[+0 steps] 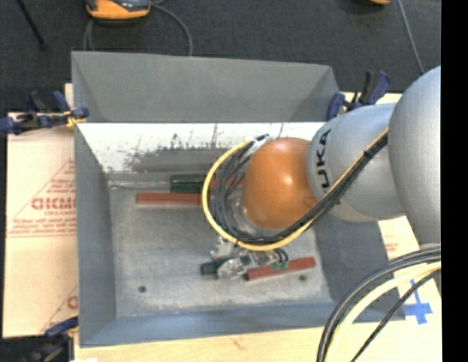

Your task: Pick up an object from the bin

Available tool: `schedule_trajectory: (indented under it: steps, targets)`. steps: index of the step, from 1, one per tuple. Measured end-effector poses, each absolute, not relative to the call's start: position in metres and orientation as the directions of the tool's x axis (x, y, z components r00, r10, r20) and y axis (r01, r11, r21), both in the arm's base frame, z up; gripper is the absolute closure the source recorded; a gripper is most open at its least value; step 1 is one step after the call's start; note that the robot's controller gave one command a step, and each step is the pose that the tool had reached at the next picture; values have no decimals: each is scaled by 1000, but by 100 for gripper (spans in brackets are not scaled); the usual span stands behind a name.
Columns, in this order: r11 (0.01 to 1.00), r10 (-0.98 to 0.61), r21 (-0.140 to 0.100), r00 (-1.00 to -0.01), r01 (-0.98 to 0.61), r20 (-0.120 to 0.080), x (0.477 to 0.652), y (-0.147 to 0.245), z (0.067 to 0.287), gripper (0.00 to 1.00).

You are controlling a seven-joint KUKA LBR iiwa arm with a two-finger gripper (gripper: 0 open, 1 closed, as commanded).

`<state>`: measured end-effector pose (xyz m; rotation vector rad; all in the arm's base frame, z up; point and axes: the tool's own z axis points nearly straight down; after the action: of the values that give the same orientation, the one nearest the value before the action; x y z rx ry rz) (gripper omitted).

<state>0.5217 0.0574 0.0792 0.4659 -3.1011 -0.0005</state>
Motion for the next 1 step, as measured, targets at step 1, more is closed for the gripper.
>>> schedule_trajectory:
  steps: [1]
  targets:
    - [948,-317,-1,-948,-317,-6,534,82,232,100]
